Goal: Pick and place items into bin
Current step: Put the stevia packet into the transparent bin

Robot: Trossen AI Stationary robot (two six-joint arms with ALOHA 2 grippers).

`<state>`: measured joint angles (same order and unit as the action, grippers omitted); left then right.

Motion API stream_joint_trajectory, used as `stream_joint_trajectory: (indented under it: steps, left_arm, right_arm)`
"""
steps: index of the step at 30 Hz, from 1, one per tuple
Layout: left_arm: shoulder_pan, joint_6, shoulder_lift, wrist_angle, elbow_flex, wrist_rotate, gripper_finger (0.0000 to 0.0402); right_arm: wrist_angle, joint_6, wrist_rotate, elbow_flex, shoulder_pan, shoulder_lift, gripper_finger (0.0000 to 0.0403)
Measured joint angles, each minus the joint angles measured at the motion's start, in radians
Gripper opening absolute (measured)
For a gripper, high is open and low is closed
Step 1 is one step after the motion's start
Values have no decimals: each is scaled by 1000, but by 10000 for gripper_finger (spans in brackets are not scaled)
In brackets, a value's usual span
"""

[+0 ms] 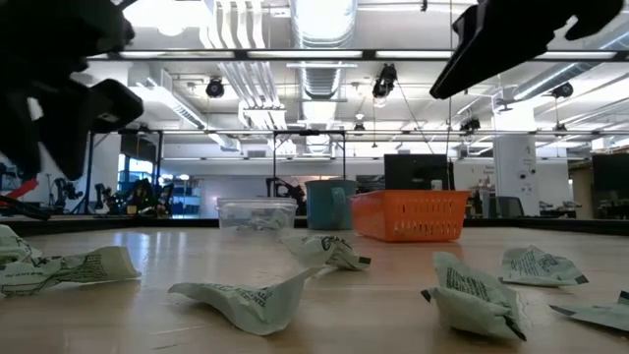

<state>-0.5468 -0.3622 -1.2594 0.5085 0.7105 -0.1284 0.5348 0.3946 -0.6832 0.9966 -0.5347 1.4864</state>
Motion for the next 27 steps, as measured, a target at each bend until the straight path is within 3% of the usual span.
stream_joint_trajectory:
  steps: [11, 27]
  left_arm:
    - [-90, 2, -136, 3, 7, 0, 118]
    - [-93, 112, -207, 0, 29, -44, 118]
  right_arm:
    - [-37, -6, 2, 0, -2, 1, 127]
    - [-44, -6, 2, 0, -2, 2, 116]
